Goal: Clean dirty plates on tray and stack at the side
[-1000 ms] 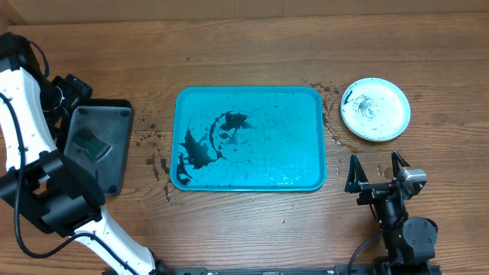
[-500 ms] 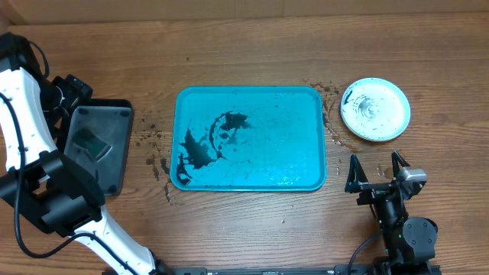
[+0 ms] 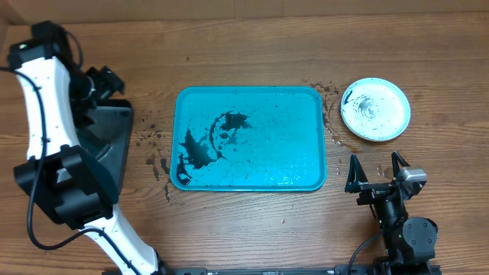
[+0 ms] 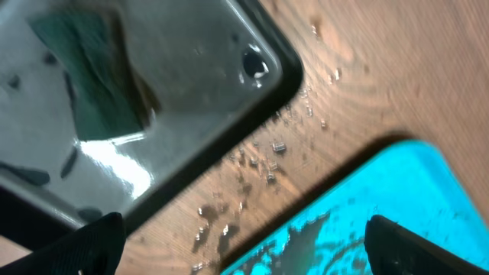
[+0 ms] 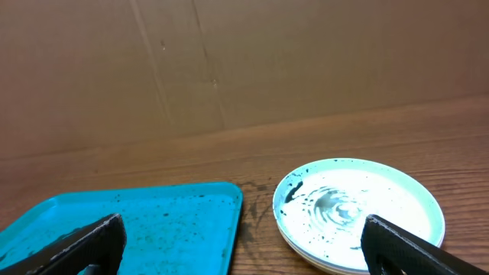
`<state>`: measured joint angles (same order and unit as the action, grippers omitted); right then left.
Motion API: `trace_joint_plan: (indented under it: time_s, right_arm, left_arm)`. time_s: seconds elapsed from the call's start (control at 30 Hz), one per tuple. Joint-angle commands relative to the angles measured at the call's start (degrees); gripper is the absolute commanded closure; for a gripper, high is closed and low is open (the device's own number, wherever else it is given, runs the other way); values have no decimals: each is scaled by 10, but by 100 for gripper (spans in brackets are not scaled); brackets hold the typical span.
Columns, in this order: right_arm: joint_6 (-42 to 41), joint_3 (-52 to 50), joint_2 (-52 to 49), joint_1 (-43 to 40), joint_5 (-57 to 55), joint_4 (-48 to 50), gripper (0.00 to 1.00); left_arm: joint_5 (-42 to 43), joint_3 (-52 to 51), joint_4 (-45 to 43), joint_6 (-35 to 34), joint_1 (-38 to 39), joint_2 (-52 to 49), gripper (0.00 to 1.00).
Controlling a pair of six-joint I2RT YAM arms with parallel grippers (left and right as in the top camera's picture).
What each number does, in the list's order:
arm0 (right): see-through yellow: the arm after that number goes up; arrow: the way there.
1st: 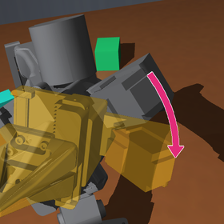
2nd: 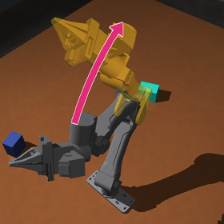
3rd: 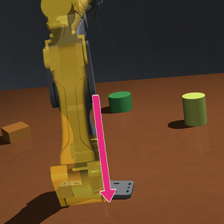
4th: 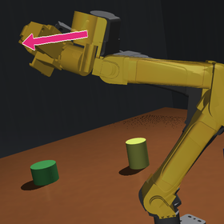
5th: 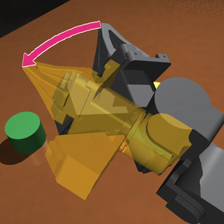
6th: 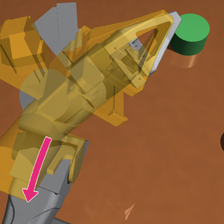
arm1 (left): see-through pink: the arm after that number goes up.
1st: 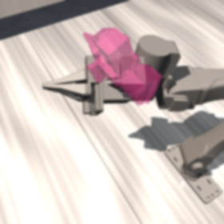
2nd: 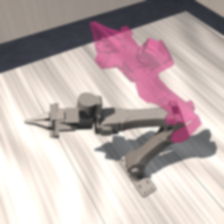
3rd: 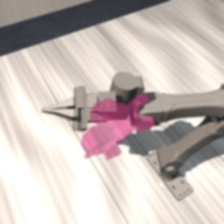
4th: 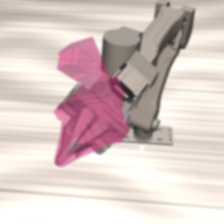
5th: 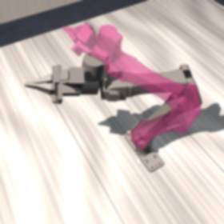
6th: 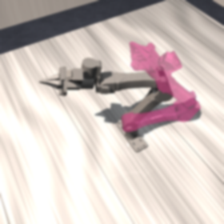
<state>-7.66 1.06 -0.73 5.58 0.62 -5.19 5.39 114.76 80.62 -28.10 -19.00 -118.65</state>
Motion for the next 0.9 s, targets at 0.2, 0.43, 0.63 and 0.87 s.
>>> trace_joint_plan:
  time_s: [0.2, 0.43, 0.63, 0.87]
  right_arm:
    - [2, -6, 6, -5, -6, 3, 0]
    - [2, -6, 6, -5, -6, 3, 0]
    - [2, -6, 6, -5, -6, 3, 0]
    - [2, -6, 6, -5, -6, 3, 0]
  left_arm:
    - [-138, 4, -43, 13, 143, 112, 0]
    - [-210, -10, -62, 13, 223, 124, 0]
    - [-184, -185, -186, 2, 229, 197, 0]
    - [-184, -564, -468, 51, 228, 400, 0]
